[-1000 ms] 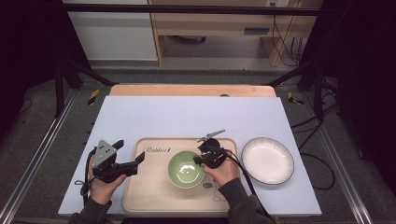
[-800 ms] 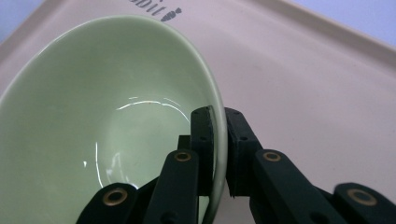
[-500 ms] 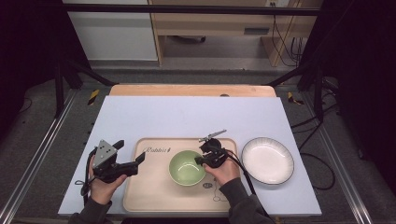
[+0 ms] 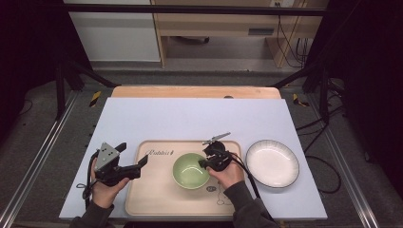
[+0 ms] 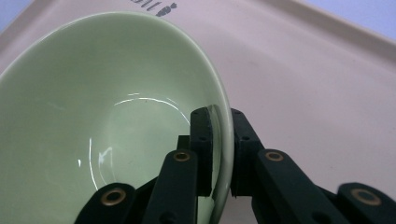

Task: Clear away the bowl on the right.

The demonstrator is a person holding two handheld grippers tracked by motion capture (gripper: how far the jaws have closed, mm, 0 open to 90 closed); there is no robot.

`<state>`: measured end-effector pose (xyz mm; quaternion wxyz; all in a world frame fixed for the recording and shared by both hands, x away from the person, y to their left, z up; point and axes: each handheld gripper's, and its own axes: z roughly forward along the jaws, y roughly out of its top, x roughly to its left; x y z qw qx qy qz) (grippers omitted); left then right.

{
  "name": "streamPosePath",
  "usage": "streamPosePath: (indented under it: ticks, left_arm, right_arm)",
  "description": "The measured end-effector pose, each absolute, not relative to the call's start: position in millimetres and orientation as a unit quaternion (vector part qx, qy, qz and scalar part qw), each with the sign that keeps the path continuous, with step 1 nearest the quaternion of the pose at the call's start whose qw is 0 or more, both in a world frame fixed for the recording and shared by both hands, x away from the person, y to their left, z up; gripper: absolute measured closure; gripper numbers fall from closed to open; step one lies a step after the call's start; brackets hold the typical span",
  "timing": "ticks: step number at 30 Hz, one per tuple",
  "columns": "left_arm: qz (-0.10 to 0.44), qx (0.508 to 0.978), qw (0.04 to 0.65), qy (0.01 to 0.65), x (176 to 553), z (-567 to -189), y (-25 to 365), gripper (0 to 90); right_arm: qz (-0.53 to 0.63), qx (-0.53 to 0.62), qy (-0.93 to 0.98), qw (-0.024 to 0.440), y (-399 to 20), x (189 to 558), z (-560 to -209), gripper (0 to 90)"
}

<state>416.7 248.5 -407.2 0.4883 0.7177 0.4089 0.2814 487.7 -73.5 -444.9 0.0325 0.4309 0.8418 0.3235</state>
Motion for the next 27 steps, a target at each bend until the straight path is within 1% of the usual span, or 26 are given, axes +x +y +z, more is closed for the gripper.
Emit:
streamPosePath:
  ticks: [4,6,7,8,9,10,11,12,13,14,16,17,18,20,27]
  left_arm:
    - [0.282,0.717,0.489,0.409,417,-407,249,11.1]
    - [0.281,0.717,0.489,0.409,417,-407,249,11.1]
    - [0.282,0.717,0.489,0.409,417,-407,249,11.1]
    - [0.282,0.717,0.489,0.409,417,-407,249,11.1]
    - [0.282,0.717,0.489,0.409,417,-407,249,11.1]
    - [0.282,0.717,0.489,0.409,417,-407,250,11.1]
    - [0.282,0.717,0.489,0.41,417,-407,250,11.1]
    - [0.281,0.716,0.489,0.41,417,-406,250,11.1]
    - [0.281,0.716,0.489,0.41,417,-406,250,11.2]
    - [0.282,0.716,0.49,0.41,416,-406,250,11.1]
    - [0.281,0.715,0.49,0.411,417,-406,250,11.1]
    - [0.281,0.715,0.49,0.411,417,-406,250,11.1]
    - [0.281,0.715,0.49,0.411,417,-406,250,11.1]
    - [0.282,0.715,0.49,0.411,417,-406,251,11.1]
    - [0.282,0.714,0.49,0.412,417,-407,251,11.0]
  right_arm:
    - [0.325,0.432,0.841,0.034,-73,487,-443,75.6]
    - [0.335,0.427,0.839,0.043,-74,487,-443,69.2]
    - [0.342,0.424,0.837,0.053,-77,486,-440,62.0]
    - [0.342,0.424,0.837,0.053,-77,486,-440,62.0]
    - [0.347,0.423,0.835,0.059,-77,486,-439,59.2]
    - [0.358,0.421,0.831,0.071,-80,484,-436,53.1]
    - [0.358,0.421,0.831,0.071,-80,484,-436,53.1]
    - [0.372,0.411,0.828,0.085,-82,483,-433,46.0]
    - [0.372,0.411,0.828,0.085,-82,483,-433,46.0]
    - [0.385,0.404,0.824,0.096,-84,480,-430,40.4]
    - [0.396,0.4,0.82,0.104,-86,478,-426,35.5]
    - [0.396,0.4,0.82,0.104,-86,478,-426,35.5]
    - [0.41,0.398,0.813,0.11,-89,476,-423,31.2]
    - [0.418,0.4,0.807,0.118,-91,474,-420,25.7]
    - [0.453,0.389,0.784,0.168,-105,469,-408,19.0]
